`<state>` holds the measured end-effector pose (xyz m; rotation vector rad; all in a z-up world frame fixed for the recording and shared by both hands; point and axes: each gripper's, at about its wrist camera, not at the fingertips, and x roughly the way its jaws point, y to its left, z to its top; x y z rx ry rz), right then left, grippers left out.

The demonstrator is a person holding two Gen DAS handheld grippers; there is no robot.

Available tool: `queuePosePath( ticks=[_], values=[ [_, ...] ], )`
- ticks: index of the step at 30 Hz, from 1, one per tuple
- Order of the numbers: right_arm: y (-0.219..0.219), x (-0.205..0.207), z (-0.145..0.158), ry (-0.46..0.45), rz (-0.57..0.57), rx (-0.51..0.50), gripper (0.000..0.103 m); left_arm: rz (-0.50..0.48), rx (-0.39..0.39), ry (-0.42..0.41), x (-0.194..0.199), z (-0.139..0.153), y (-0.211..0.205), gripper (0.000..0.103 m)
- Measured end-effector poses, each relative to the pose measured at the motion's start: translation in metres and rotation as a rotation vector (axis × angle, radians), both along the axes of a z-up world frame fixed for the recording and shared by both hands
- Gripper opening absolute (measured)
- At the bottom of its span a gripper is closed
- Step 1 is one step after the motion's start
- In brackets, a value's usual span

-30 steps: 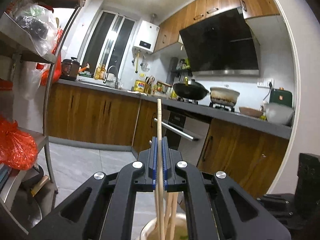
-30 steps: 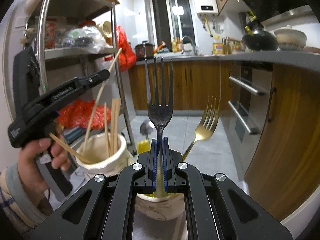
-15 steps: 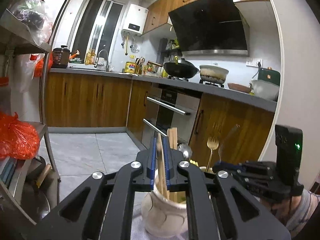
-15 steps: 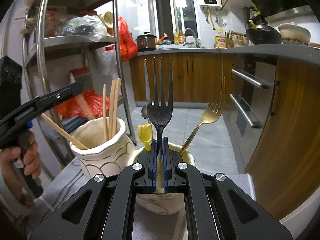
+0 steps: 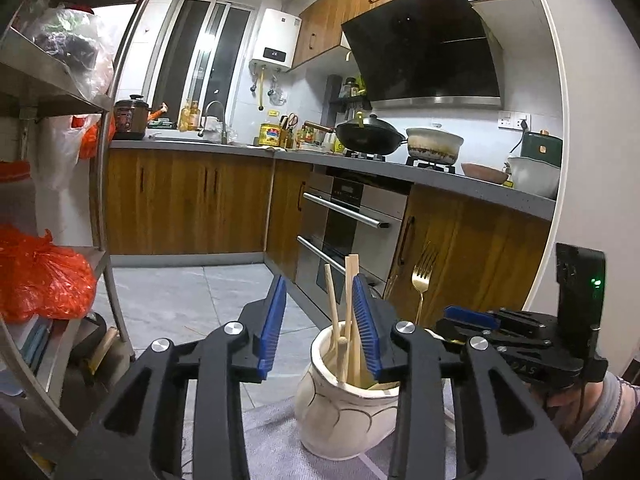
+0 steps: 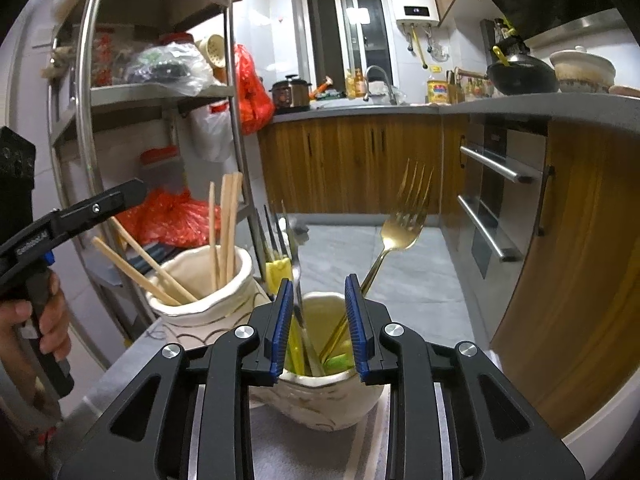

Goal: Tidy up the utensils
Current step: 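Open both grippers and pull them back from the pots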

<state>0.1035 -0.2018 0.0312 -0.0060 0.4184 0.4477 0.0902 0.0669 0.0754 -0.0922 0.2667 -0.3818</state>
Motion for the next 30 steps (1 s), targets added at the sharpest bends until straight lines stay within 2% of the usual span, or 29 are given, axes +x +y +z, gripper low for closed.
queuePosePath(
  ticks=[9, 16, 17, 19, 21, 23, 25, 26, 27, 30],
  values=[
    [-0.015, -0.038, 0.010, -0.011, -0.001, 0.006, 0.028, 0.028, 0.033, 0.004, -0.048, 0.008, 0.006, 0.039],
    [-0.028, -0.067, -0.003, -0.006, -0.018, -0.019, 0.030, 0.072, 0.068, 0.056, -0.087, -0.020, -0.010, 0.039],
    [-0.031, -0.072, -0.008, -0.010, -0.032, -0.021, 0.034, 0.078, 0.069, 0.061, -0.090, -0.024, -0.013, 0.040],
    [-0.036, -0.078, -0.015, -0.010, -0.044, -0.027, 0.050, 0.084, 0.060, 0.077, -0.098, -0.035, -0.023, 0.041],
    [-0.041, -0.081, -0.021, 0.002, -0.048, -0.022, 0.063, 0.094, 0.062, 0.086, -0.101, -0.044, -0.031, 0.059],
    [-0.042, -0.083, -0.024, -0.004, -0.047, -0.019, 0.083, 0.120, 0.089, 0.083, -0.103, -0.053, -0.039, 0.066],
    [-0.042, -0.087, -0.023, -0.034, -0.051, -0.032, 0.089, 0.151, 0.119, 0.073, -0.103, -0.058, -0.046, 0.070],
    [-0.042, -0.089, -0.024, -0.047, -0.051, -0.038, 0.094, 0.164, 0.125, 0.064, -0.104, -0.059, -0.048, 0.077],
    [-0.042, -0.091, -0.023, -0.063, -0.050, -0.044, 0.095, 0.170, 0.126, 0.060, -0.105, -0.059, -0.048, 0.082],
    [-0.043, -0.090, -0.025, -0.087, -0.052, -0.046, 0.098, 0.185, 0.133, 0.053, -0.107, -0.060, -0.049, 0.089]
  ],
)
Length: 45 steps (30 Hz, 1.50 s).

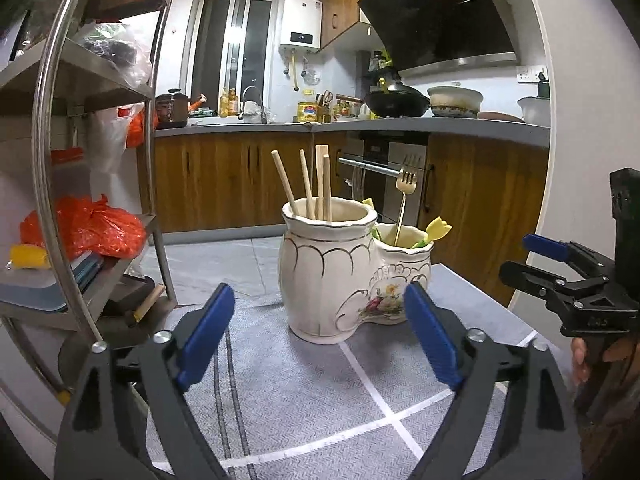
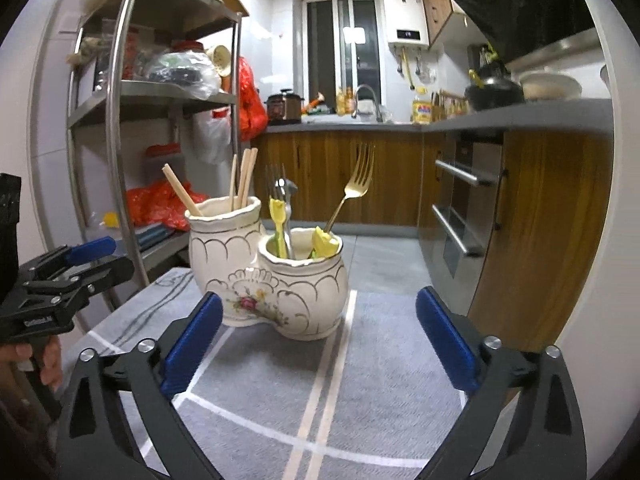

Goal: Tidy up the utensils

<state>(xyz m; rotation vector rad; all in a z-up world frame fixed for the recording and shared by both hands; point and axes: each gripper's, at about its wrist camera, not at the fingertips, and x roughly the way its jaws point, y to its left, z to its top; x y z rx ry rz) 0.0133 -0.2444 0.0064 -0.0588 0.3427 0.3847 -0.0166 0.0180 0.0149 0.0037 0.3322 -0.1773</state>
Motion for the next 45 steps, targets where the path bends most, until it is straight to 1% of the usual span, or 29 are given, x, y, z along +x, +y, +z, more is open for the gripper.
queuePosePath(
  ticks=[1, 3, 9, 18, 45],
  values=[
    [-0.0001, 0.0011, -0.0009, -0.002, -0.002, 0.000, 0.098, 0.013, 0.011, -0.008, -0.0007, -0.0003, -0.0001, 0.090],
    [0.0005, 0.0019, -0.0027, -0.007, -0.003, 0.003, 0.098, 0.028, 0.024, -0.015, -0.0004, 0.0001, -0.0002, 0.095],
    [0.0054, 0.0015, -0.0070, -0.028, 0.007, -0.018, 0.098, 0.040, 0.036, -0.013, 0.0003, -0.0044, 0.0005, 0.097],
    [0.0044, 0.0033, -0.0088, -0.020, 0.007, -0.001, 0.098, 0.041, 0.033, -0.025, -0.0021, -0.0038, 0.0021, 0.097],
    [0.0058, 0.0046, -0.0098, -0.016, 0.012, -0.008, 0.098, 0.045, 0.031, -0.024, -0.0025, -0.0040, 0.0001, 0.097]
  ],
)
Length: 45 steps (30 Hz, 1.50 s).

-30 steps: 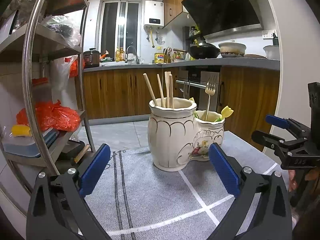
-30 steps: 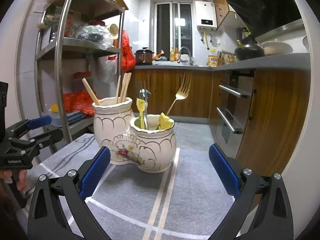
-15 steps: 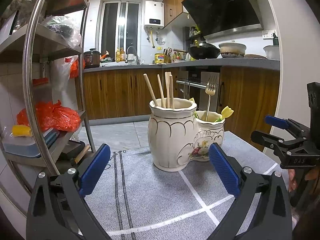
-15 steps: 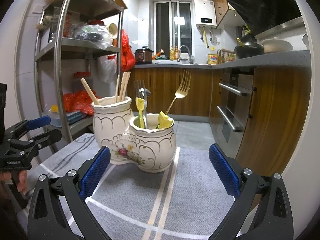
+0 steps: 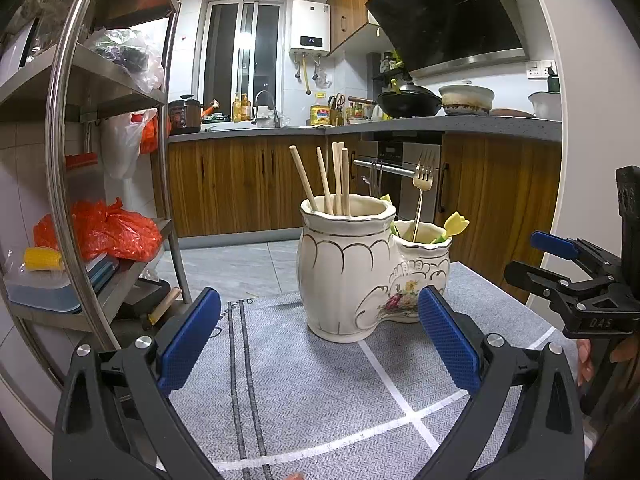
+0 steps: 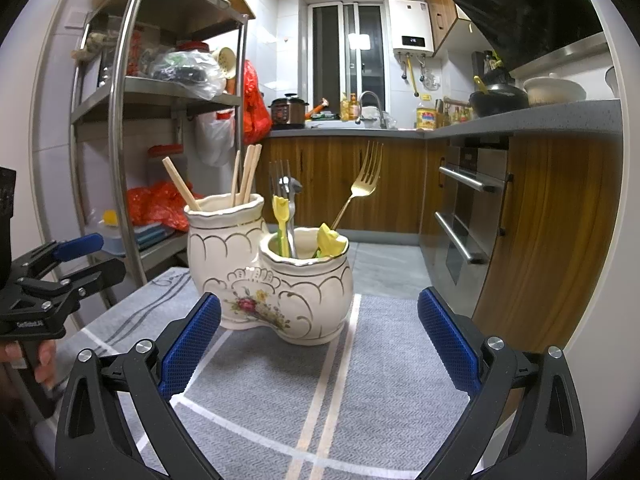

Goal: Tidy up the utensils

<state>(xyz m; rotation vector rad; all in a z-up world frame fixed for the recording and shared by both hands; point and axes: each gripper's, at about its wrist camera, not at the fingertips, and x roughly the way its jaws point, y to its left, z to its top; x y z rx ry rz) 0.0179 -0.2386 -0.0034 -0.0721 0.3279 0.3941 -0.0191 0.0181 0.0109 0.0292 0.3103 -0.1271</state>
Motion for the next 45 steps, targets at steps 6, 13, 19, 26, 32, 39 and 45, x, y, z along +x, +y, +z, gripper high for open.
queuePosePath(
  ticks=[6, 13, 19, 26, 32, 39, 45],
  values=[
    [0.0009, 0.0001, 0.0000, 0.000, 0.001, -0.001, 0.098, 0.001, 0.001, 0.000, 0.0012, -0.0014, -0.0005, 0.097],
    [0.0011, 0.0003, -0.0002, 0.001, 0.001, -0.002, 0.098, 0.002, 0.001, 0.002, 0.0010, -0.0012, -0.0007, 0.097],
    [0.0013, 0.0001, -0.0001, 0.001, 0.001, -0.001, 0.098, 0.006, -0.004, 0.007, 0.0019, -0.0035, -0.0002, 0.097],
    [0.0018, 0.0004, -0.0002, 0.003, 0.001, -0.003, 0.098, 0.009, -0.004, 0.008, 0.0023, -0.0047, -0.0006, 0.097],
    [0.0022, -0.0001, -0.0003, 0.002, 0.002, -0.002, 0.098, 0.016, -0.004, 0.012, 0.0026, -0.0046, 0.0002, 0.097],
    [0.0021, 0.0001, -0.0001, 0.002, 0.002, -0.002, 0.098, 0.024, -0.011, 0.020, 0.0028, -0.0036, 0.0015, 0.097],
    [0.0022, 0.0002, 0.0000, 0.003, 0.002, -0.002, 0.098, 0.031, -0.010, 0.020, 0.0038, -0.0024, 0.0022, 0.097]
  ],
)
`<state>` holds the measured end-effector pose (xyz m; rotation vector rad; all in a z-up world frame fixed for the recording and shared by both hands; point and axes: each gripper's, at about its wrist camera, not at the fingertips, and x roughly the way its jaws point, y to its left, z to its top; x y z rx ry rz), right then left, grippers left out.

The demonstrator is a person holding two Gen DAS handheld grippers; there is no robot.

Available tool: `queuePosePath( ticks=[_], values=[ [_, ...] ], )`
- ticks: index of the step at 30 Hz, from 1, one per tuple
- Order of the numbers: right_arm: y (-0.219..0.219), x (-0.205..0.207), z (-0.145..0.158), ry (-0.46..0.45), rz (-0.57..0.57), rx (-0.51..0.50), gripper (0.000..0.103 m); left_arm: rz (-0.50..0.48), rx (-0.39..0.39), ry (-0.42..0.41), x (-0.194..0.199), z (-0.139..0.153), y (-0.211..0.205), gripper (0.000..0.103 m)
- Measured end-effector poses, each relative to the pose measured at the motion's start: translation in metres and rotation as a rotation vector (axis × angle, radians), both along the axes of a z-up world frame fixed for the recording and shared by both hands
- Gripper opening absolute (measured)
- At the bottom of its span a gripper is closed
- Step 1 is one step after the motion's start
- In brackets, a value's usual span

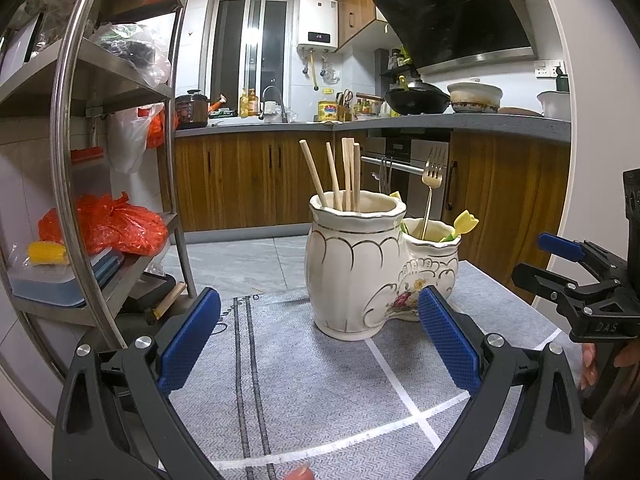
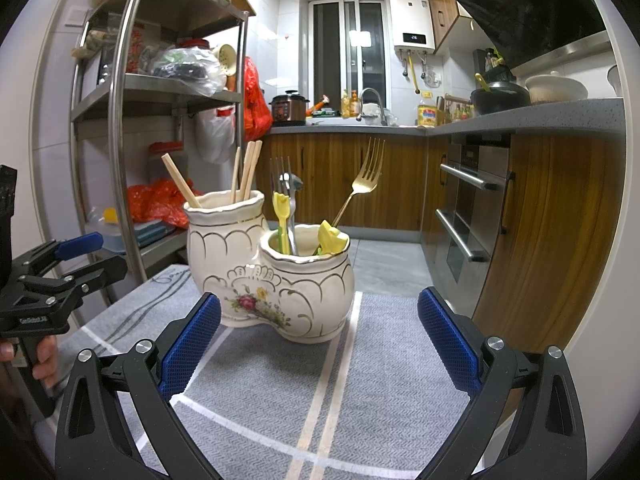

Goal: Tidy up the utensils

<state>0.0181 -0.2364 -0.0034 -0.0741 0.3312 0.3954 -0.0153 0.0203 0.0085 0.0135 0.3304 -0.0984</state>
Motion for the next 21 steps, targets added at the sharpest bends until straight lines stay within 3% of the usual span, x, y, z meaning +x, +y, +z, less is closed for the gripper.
queuePosePath(
  ticks=[21],
  values=[
    [0.0004, -0.0002, -0.0002, 0.002, 0.000, -0.001, 0.098, 0.012, 0.003, -0.011, -0.0053, 0.0024, -0.0002, 0.098]
  ],
)
